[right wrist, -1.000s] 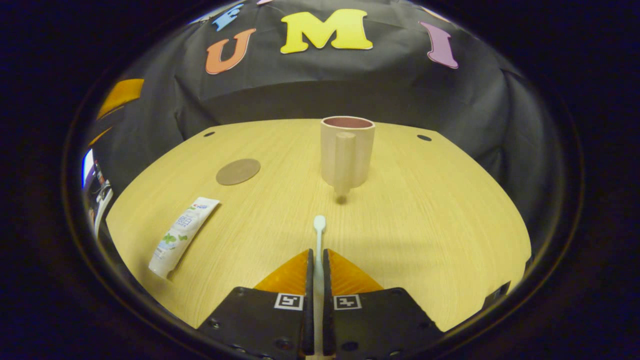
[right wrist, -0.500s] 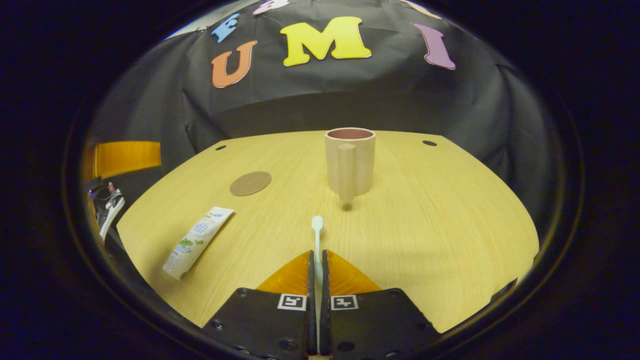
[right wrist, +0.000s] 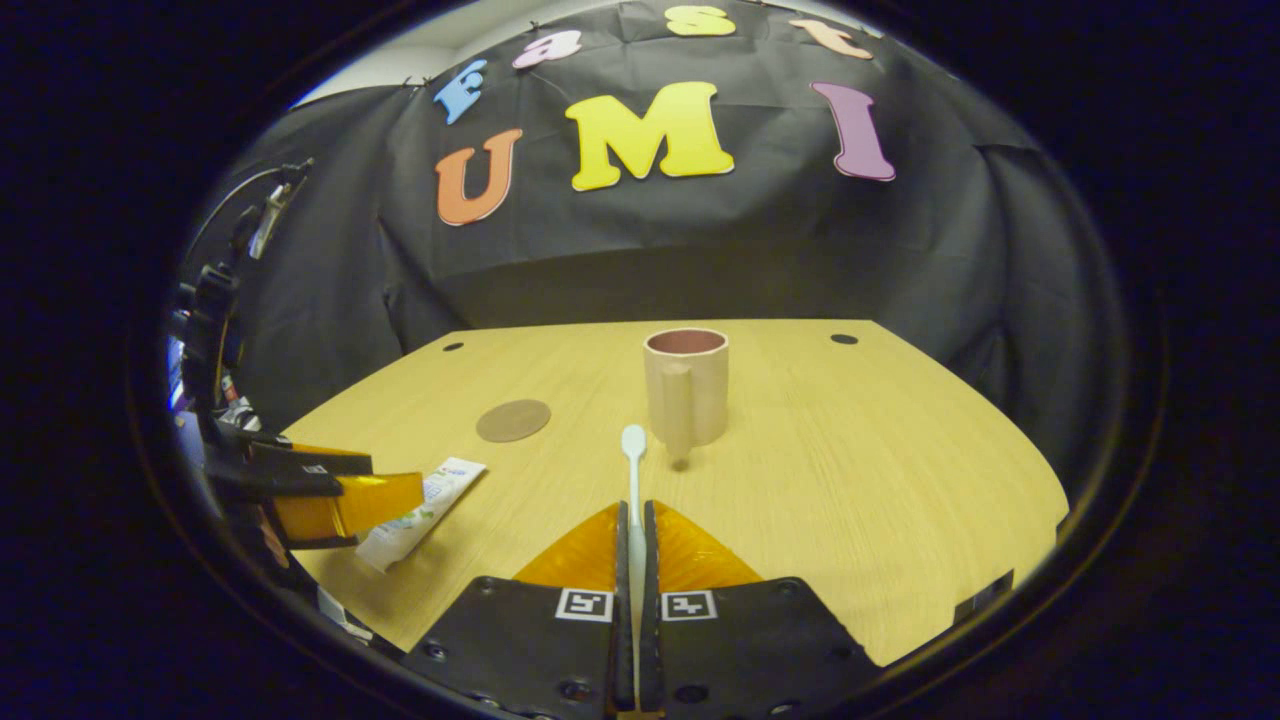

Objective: Put the toothbrush and toothpaste on the desktop into the cup, then pick up the cup and place it on the coaster on the desktop.

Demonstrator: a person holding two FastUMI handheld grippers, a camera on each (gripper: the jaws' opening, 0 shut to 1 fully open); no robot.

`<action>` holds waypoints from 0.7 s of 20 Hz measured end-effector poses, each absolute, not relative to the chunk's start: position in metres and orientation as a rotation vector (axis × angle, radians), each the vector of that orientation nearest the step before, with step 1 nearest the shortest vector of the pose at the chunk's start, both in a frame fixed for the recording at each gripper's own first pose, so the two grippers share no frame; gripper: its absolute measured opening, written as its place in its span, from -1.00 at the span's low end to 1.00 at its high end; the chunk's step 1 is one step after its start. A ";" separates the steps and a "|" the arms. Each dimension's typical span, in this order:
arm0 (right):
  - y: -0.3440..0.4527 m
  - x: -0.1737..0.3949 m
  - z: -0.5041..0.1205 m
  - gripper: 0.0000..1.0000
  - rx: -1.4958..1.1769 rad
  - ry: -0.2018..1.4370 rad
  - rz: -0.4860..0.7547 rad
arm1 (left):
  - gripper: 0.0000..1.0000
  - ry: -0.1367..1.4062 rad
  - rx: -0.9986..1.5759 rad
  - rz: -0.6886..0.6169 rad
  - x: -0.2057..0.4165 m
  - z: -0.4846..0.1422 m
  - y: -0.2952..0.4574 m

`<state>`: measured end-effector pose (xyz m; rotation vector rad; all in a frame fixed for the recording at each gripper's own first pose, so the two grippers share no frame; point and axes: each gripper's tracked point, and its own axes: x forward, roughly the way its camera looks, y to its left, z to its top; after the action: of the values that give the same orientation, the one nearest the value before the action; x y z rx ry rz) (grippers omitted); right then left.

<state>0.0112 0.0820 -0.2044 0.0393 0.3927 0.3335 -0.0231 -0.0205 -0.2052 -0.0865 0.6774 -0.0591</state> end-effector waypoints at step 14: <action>0.067 -0.001 -0.137 -0.94 0.080 0.232 0.337 | 0.55 0.810 -0.135 -0.030 -0.029 -0.242 -0.027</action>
<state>-0.0010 0.0674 -0.1370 0.0797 0.2321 0.3374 -0.0293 -0.0273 -0.2418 -0.1347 0.8097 -0.0299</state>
